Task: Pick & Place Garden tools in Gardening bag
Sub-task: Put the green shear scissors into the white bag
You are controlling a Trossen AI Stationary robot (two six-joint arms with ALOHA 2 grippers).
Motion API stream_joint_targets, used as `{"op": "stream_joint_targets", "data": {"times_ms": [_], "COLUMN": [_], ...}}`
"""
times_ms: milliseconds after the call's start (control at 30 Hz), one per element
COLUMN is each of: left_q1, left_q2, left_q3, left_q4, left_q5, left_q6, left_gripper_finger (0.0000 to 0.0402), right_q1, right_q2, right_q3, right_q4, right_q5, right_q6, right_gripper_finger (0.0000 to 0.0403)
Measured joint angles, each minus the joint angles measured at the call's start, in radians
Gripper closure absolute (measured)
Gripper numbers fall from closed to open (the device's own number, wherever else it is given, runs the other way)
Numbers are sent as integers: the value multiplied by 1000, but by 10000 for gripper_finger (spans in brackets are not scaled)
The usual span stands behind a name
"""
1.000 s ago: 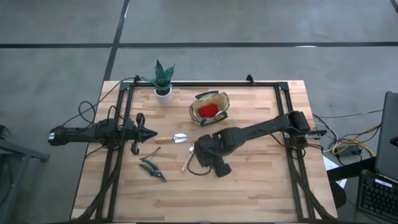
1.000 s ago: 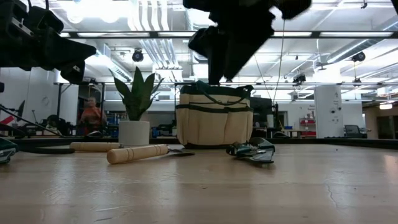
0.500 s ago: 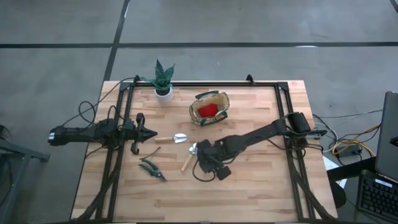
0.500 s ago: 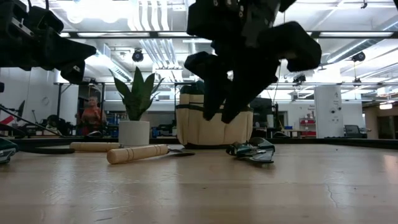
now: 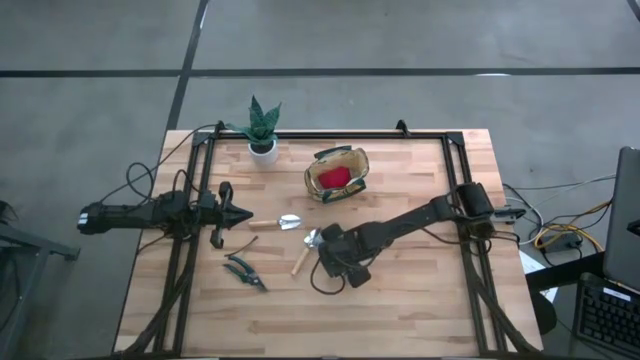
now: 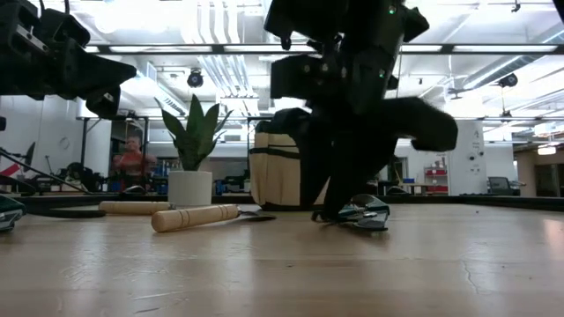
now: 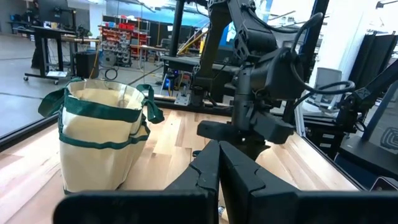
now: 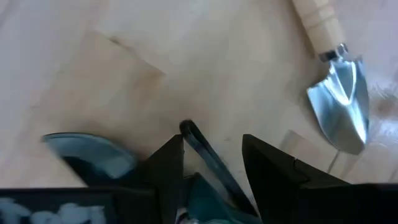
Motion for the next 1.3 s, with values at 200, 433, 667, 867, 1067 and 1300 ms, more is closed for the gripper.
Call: {"op": "stream_joint_targets", "data": {"times_ms": [200, 433, 667, 867, 1067, 1300], "left_q1": [0, 0, 0, 0, 0, 0], "left_q2": [0, 0, 0, 0, 0, 0], "left_q3": [0, 0, 0, 0, 0, 0], "left_q4": [0, 0, 0, 0, 0, 0], "left_q5": [0, 0, 0, 0, 0, 0], "left_q6": [0, 0, 0, 0, 0, 0], "left_gripper_finger": [390, 390, 390, 390, 390, 390], "right_q1": [1, 1, 1, 1, 0, 0], "right_q2": [17, 40, 45, 45, 53, 55], "right_q3": [-2, 2, 2, 4, 45, 117], "right_q4": [0, 1, 0, -3, -38, -67], "right_q5": [0, -5, -29, -38, -53, -51], "right_q6": [7, 54, 85, 129, 151, 151], "right_gripper_finger": [259, 280, 328, 387, 394, 395]}}
